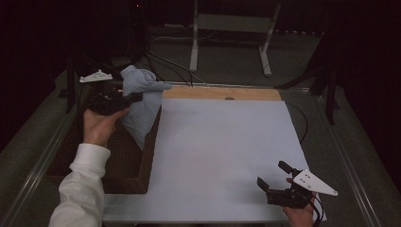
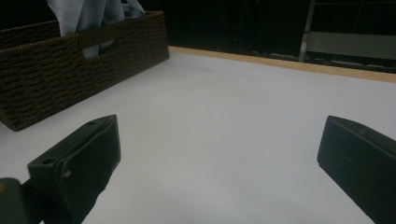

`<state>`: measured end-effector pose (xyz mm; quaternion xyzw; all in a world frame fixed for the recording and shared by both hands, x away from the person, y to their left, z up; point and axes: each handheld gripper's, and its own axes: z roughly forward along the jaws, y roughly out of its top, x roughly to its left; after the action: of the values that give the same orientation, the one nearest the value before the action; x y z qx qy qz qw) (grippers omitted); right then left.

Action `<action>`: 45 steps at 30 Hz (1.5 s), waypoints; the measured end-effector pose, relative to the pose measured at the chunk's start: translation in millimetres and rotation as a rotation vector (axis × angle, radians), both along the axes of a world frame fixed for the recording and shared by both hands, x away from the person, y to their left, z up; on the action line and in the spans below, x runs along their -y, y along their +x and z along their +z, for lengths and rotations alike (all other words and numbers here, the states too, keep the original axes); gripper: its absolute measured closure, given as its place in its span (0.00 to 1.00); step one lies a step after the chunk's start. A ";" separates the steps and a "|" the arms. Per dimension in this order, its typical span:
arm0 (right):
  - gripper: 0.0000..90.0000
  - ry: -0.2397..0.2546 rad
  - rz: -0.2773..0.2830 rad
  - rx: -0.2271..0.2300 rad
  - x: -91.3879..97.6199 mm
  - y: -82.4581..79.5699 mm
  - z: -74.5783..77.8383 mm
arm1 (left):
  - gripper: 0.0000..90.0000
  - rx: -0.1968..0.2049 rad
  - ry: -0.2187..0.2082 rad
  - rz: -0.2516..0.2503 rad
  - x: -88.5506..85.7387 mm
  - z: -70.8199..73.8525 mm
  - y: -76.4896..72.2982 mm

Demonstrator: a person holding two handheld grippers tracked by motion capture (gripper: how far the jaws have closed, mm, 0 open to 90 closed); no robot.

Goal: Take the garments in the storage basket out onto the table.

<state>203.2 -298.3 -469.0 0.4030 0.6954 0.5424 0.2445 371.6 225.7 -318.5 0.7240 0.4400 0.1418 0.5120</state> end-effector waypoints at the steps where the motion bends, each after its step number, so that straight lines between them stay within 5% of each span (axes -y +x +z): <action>1: 0.00 0.000 0.000 0.000 0.0 0.0 0.0 | 0.82 0.001 -0.001 -0.004 1.8 0.3 0.3; 45: 0.00 0.003 0.002 0.004 0.8 0.0 0.5 | 0.83 0.020 -0.046 -0.149 78.1 6.2 13.0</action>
<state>203.2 -299.1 -468.5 0.4016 0.6945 0.5446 0.2446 384.6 147.6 -312.3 0.7412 0.3829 0.1002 0.5422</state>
